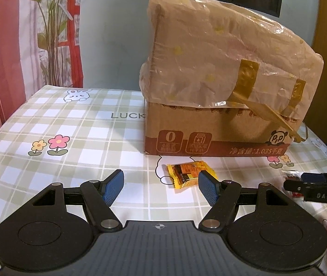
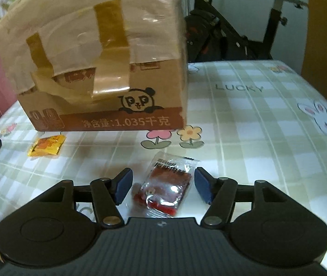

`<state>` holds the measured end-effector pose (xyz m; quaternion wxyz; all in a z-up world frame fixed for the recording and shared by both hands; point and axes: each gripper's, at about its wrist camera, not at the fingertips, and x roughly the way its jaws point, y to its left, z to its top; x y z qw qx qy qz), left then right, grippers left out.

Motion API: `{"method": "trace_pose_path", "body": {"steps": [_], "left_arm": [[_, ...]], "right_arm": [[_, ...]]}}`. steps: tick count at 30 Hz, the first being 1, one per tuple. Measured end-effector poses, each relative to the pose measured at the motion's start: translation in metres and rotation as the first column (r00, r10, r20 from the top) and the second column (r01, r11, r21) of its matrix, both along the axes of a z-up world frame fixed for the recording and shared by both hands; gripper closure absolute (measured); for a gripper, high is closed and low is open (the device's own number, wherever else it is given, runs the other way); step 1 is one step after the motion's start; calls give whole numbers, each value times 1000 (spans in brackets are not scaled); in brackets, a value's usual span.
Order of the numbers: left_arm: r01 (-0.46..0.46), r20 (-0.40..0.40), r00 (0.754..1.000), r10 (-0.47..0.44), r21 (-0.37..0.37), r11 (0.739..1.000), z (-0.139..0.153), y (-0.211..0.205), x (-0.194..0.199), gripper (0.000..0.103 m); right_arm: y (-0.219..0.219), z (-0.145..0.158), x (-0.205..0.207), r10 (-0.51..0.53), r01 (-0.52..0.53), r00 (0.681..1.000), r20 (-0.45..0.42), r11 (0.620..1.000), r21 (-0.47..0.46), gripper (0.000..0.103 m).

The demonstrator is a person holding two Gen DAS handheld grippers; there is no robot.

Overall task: Organize snacks
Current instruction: 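Grasp the orange packet with the left gripper while the right grasps the red meat packet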

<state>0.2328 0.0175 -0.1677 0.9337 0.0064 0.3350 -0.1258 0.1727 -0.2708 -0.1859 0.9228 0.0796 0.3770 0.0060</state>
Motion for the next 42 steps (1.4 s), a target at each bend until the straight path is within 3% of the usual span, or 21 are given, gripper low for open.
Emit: {"method": "trace_pose_path", "body": {"steps": [6, 9, 13, 22, 29, 37, 42], "left_arm": [[2, -28, 1000, -2, -7, 1000, -7, -2, 5, 29], [16, -32, 999, -17, -11, 1000, -11, -8, 9, 29], [49, -28, 998, -49, -17, 999, -18, -20, 19, 29], [170, -15, 985, -170, -12, 985, -29, -44, 61, 34], [213, -78, 974, -215, -33, 977, -43, -49, 81, 35], [237, -127, 960, -251, -112, 965, -47, -39, 63, 34], [234, -119, 964, -238, -46, 971, -48, -47, 51, 34]], "right_arm": [[13, -8, -7, 51, -46, 998, 43, 993, -113, 37], [10, -8, -12, 42, -34, 997, 66, 994, -106, 48], [9, -10, -11, 53, -46, 995, 80, 995, -83, 51], [10, -9, -12, 85, -79, 992, 95, 995, -65, 51], [9, -9, -12, 86, -81, 992, 97, 995, -61, 51], [10, -9, -11, 87, -82, 992, 96, 995, -59, 51], [10, -9, -11, 88, -82, 992, 95, 995, -64, 51]]}}
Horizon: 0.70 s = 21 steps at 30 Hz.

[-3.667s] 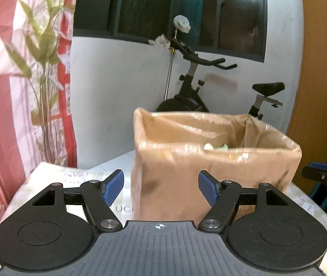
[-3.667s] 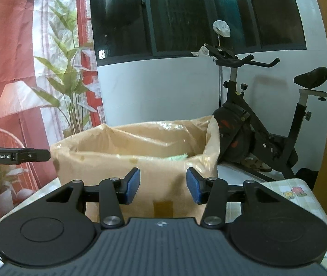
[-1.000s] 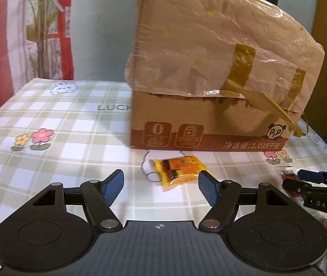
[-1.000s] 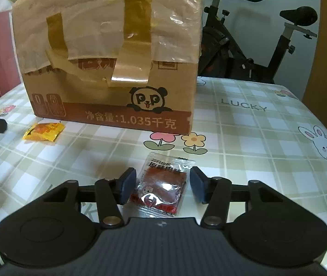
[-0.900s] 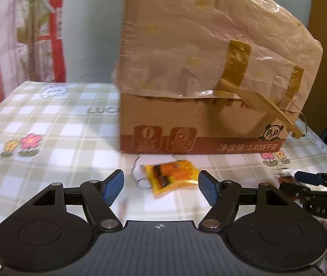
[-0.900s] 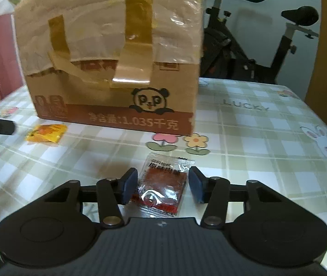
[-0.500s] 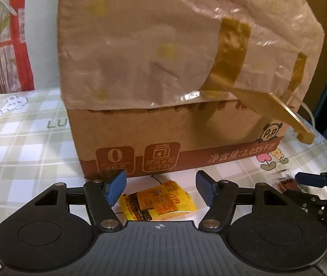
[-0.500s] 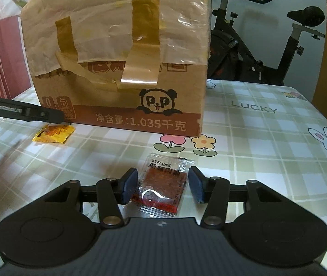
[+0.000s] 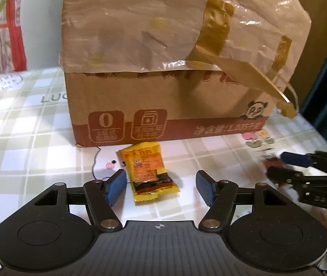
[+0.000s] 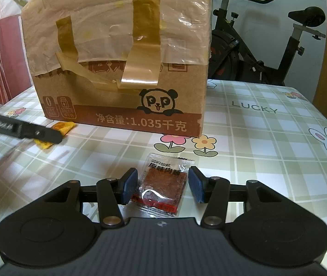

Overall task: Organize snacks
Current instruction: 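Grasp the orange packet with the left gripper while the right grasps the red meat packet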

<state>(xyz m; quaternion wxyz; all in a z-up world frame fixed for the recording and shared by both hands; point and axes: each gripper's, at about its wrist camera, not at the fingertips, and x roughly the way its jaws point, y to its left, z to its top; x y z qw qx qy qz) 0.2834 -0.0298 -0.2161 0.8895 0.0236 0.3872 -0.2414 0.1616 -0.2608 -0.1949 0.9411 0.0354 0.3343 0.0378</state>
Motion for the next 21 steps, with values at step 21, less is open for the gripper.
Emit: {"method": "trace_pose_path", "body": {"steps": [21], "left_arm": [[-143, 81, 987, 136, 90, 986, 8, -13, -26, 69]], "right_arm": [[1, 0, 0, 1, -1, 1000, 0, 1000, 4, 51]]}}
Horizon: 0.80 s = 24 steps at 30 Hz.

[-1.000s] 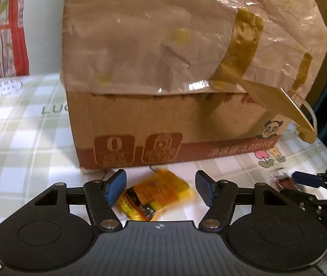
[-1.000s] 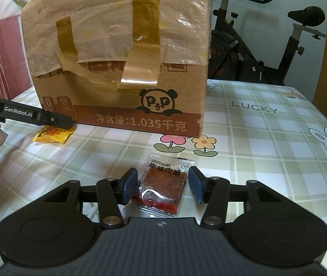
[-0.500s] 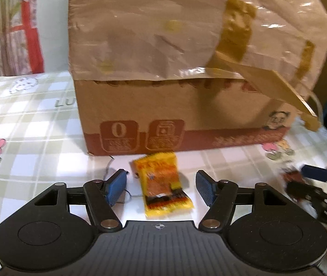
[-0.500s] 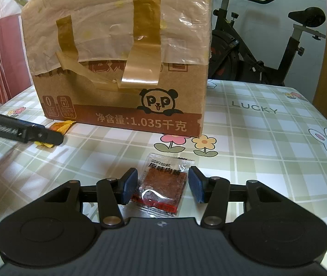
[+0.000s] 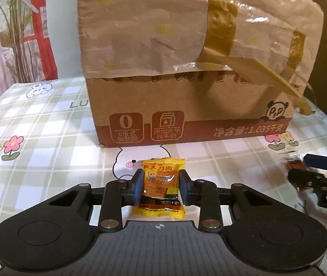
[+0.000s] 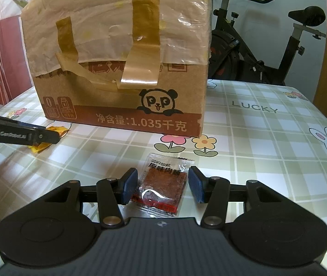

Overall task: Organize snacks
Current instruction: 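Grasp the orange packet with the left gripper while the right grasps the red meat packet, then carry both packets over the lined box and open both grippers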

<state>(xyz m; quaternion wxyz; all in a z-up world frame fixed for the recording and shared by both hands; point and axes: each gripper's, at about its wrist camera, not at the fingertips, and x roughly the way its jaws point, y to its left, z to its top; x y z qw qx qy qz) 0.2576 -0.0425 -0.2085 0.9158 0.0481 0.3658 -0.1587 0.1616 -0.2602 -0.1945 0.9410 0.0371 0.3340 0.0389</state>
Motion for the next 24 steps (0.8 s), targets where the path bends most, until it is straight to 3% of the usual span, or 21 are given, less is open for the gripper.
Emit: {"method": "trace_pose_path", "body": {"steps": [8, 12, 17, 24], "left_arm": [[-55, 25, 998, 57, -86, 995, 14, 15, -20, 69], [-61, 49, 997, 65, -90, 994, 23, 19, -29, 69], [-66, 63, 995, 73, -100, 993, 31, 24, -39, 69], [-60, 97, 993, 70, -104, 993, 40, 26, -49, 69]], "right_arm": [[2, 0, 0, 16, -16, 1000, -1, 1000, -18, 51], [3, 2, -5, 27, -27, 1000, 11, 1000, -4, 56], [2, 8, -15, 26, -27, 999, 38, 999, 42, 57], [11, 20, -24, 75, -78, 995, 72, 996, 33, 57]]}}
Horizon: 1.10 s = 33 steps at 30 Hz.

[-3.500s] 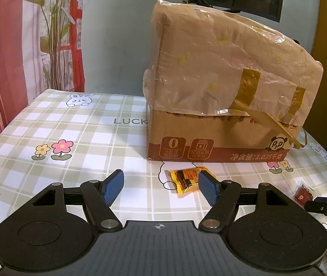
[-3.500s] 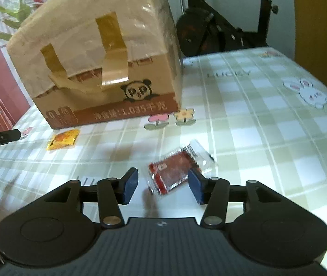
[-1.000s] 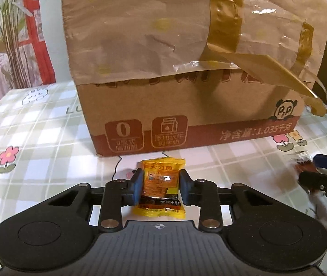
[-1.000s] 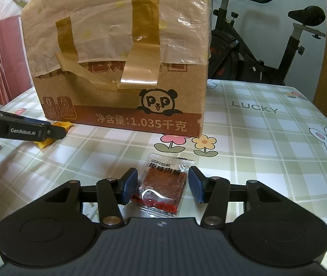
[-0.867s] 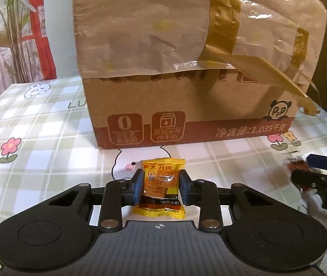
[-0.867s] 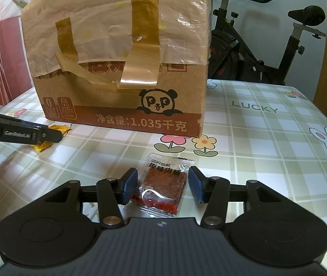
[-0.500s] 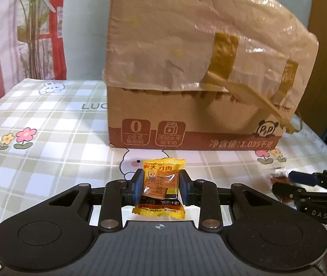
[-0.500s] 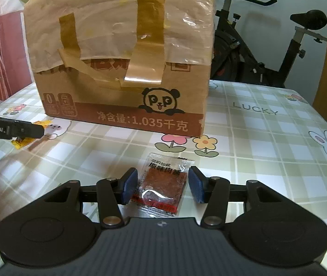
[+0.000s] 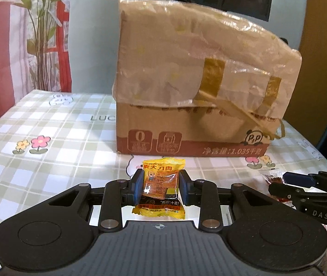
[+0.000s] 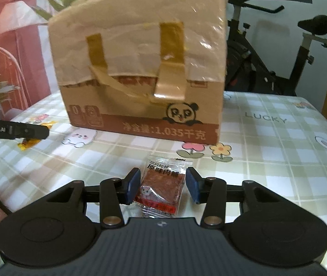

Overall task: Organize snacks
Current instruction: 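Carry both packets over the lined box and open both grippers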

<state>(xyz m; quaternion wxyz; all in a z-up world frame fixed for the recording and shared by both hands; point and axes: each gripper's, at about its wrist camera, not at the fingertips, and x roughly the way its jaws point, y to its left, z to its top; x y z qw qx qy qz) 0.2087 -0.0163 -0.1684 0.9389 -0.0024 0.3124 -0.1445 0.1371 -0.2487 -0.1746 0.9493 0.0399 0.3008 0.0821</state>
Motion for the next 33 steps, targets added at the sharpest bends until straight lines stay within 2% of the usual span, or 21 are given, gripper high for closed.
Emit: {"method": "trace_pose_path", "body": {"steps": [16, 23, 27, 33], "left_arm": [[22, 165, 986, -16, -34, 999, 56, -7, -13, 69], [42, 253, 967, -29, -46, 998, 88, -13, -11, 69], [65, 317, 947, -47, -44, 997, 110, -21, -4, 69], [113, 357, 930, -82, -65, 992, 145, -41, 32, 69]], "right_arm": [[7, 51, -17, 29, -28, 987, 158, 1000, -6, 57], [0, 87, -23, 15, -19, 963, 270, 1000, 11, 57], [-5, 111, -20, 11, -19, 943, 333, 1000, 21, 57], [-14, 148, 16, 25, -44, 916, 402, 998, 39, 57]]}}
